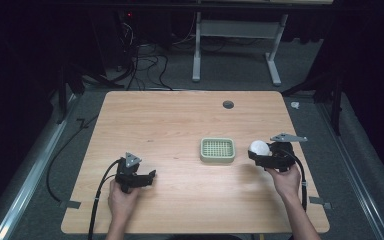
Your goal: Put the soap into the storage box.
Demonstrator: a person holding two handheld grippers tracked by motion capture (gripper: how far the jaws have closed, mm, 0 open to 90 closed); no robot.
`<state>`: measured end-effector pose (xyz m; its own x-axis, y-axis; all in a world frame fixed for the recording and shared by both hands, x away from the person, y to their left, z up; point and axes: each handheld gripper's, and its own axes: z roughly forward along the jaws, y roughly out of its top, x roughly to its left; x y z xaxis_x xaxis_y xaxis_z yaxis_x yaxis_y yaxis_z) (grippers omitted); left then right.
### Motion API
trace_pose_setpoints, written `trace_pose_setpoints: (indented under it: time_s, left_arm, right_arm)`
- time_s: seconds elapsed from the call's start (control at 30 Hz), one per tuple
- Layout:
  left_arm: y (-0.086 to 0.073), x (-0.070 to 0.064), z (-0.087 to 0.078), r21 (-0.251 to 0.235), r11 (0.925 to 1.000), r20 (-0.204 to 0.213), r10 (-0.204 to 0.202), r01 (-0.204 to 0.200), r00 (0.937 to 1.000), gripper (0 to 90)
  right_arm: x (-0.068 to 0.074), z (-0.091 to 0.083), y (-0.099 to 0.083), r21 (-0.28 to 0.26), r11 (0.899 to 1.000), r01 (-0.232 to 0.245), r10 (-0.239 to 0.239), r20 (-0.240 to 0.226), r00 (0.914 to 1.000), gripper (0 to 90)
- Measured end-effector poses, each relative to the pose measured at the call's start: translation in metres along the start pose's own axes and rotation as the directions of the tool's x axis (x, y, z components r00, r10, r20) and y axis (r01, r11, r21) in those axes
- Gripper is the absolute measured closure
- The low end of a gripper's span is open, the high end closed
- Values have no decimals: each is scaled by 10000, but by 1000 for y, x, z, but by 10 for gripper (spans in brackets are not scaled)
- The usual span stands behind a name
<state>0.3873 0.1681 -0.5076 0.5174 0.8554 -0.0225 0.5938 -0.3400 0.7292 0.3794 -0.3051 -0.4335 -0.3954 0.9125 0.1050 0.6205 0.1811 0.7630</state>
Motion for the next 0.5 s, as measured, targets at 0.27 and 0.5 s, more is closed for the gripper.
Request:
trace_pose_setpoints:
  time_s: [0.27, 0.5]
  left_arm:
    - [0, 0, 0, -2, 10000, 4, 0, 0, 10000, 168]
    - [0, 0, 0, -3, 10000, 1, -1, 1, 10000, 168]
  right_arm:
    - [10, 0, 9, -88, 9998, 158, -161, -357, 9992, 243]
    - [18, 0, 18, -228, 9994, 256, -270, -661, 9974, 242]
